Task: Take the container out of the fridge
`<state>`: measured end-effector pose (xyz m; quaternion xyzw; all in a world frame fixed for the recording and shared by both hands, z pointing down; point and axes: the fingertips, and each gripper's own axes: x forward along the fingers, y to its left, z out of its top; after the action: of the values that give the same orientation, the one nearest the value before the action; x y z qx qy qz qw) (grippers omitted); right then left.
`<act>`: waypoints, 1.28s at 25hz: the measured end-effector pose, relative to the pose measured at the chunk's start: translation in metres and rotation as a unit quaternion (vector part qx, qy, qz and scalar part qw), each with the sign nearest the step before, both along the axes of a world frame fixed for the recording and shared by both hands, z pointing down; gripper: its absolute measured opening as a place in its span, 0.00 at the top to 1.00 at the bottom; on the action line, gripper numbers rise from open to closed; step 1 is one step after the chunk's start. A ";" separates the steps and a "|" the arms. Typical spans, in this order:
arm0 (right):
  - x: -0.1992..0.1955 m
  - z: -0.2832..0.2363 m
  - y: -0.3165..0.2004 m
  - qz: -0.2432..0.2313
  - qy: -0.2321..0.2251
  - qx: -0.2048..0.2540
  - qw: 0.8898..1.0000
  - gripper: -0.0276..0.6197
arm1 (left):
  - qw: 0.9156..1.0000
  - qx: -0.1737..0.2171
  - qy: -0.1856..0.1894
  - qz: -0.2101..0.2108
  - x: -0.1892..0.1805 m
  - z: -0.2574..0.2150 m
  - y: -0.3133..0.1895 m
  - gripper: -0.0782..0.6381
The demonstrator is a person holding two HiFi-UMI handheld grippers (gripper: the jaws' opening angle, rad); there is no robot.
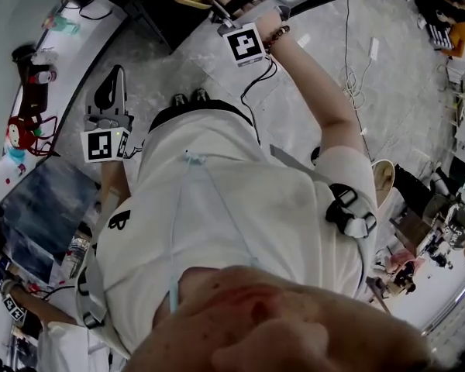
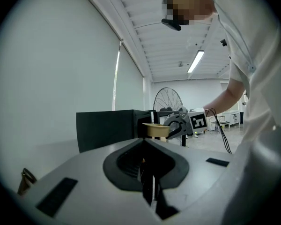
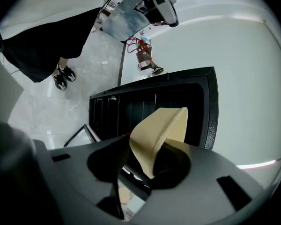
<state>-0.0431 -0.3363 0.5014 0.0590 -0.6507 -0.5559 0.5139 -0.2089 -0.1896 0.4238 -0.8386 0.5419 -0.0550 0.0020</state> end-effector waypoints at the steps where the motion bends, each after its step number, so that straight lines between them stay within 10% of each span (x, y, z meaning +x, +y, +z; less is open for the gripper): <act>1: 0.001 -0.002 0.003 0.001 -0.001 0.000 1.000 0.75 | 1.000 0.002 0.001 0.004 0.002 -0.001 -0.001 0.88; 32: 0.028 -0.049 0.133 -0.033 0.010 -0.038 0.999 0.76 | 0.998 0.005 0.004 0.063 0.033 -0.007 0.002 0.88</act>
<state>-0.0146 -0.2033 0.4524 0.0124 -0.6680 -0.5477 0.5037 -0.1761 -0.1877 0.4167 -0.8714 0.4880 -0.0491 0.0072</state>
